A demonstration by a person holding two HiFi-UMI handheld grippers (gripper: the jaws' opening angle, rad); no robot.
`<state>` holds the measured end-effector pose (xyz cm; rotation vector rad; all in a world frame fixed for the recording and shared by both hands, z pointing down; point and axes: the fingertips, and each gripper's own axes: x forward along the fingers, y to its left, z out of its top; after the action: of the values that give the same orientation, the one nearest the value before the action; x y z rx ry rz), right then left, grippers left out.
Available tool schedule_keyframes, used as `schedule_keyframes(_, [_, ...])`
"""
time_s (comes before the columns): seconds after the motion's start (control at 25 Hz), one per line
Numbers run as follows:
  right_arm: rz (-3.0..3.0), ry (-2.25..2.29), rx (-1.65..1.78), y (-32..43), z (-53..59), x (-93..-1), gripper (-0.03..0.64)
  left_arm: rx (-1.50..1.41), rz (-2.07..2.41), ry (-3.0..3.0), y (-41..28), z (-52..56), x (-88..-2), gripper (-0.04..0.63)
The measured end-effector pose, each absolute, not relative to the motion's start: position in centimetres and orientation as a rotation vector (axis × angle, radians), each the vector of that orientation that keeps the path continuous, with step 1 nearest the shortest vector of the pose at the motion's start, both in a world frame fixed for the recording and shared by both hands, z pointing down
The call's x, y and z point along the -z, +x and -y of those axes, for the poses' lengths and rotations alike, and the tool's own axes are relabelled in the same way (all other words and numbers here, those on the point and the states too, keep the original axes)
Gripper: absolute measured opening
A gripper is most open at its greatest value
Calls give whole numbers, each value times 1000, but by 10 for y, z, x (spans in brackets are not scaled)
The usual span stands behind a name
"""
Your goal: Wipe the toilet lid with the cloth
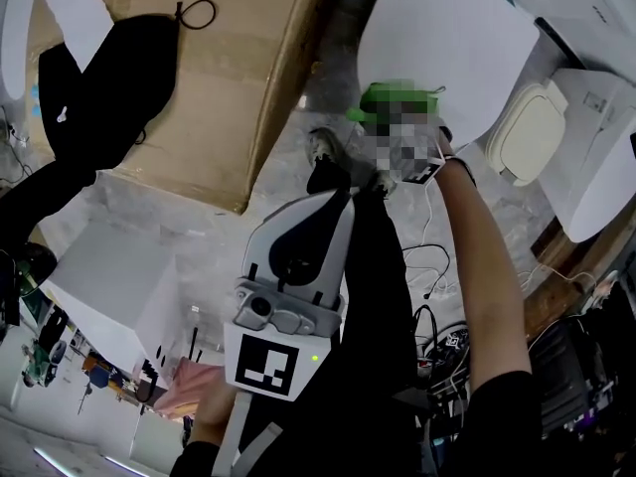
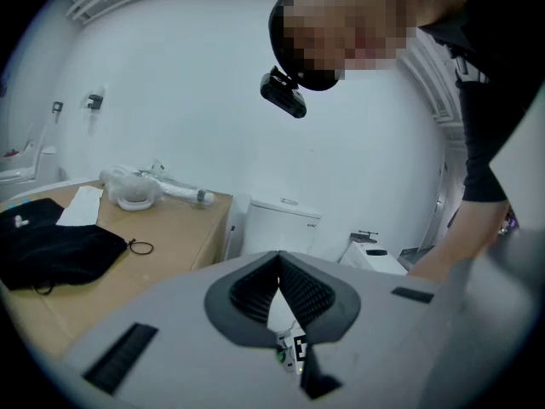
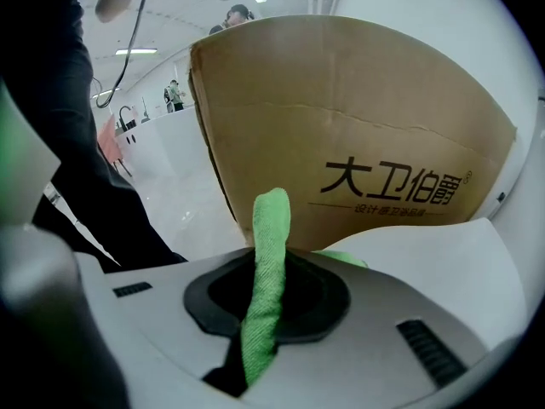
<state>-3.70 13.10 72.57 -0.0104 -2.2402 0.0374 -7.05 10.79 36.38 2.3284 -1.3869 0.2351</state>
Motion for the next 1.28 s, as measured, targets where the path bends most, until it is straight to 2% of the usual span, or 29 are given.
schedule_keyframes(1.28, [2114, -189, 44, 124, -215, -739, 54, -248, 1324, 2383, 30, -157, -347, 8])
